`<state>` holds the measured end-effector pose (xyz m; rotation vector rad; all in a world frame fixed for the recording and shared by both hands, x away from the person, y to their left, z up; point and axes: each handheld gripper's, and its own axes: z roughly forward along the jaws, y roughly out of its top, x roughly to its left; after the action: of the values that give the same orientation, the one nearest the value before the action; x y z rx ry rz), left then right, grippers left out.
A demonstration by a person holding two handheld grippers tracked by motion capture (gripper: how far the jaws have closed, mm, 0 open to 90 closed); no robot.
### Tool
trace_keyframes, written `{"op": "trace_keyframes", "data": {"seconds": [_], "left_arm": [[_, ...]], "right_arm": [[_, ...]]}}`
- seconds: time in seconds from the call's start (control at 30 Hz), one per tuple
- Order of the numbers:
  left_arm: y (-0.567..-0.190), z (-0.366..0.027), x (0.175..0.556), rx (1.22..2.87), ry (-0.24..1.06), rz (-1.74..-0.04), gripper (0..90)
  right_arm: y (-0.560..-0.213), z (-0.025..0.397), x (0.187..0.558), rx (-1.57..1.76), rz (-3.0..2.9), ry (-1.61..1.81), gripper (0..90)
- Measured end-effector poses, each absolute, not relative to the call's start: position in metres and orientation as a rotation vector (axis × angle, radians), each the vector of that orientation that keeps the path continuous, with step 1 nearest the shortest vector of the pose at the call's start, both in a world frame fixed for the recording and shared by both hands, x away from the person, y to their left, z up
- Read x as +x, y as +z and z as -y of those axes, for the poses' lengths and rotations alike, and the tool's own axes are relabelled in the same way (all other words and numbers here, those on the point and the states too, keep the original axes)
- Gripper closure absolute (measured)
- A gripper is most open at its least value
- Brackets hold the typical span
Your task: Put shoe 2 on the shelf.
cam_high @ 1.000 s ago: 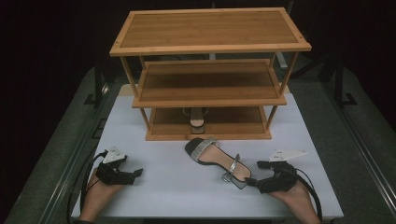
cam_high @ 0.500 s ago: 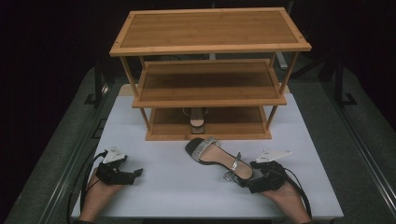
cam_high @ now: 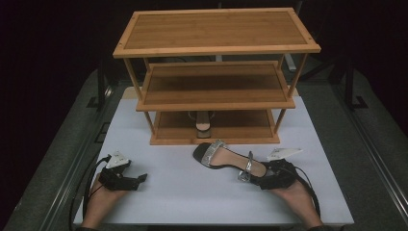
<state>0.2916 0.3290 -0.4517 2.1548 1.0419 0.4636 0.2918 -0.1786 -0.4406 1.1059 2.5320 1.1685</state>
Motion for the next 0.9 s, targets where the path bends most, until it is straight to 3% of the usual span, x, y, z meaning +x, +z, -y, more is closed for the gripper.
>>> {"op": "trace_keyframes", "data": {"seconds": [0.5, 0.9], "left_arm": [[-0.452, -0.329, 0.292, 2.153, 0.462, -1.044, 13.6], [-0.452, -0.329, 0.292, 2.152, 0.461, -1.045, 13.6]], "right_arm": [[-0.445, 0.155, 0.303, 1.061, -2.529, 1.072, 36.1], [-0.435, 0.162, 0.299, 1.000, -2.484, 1.150, 37.8]]}}
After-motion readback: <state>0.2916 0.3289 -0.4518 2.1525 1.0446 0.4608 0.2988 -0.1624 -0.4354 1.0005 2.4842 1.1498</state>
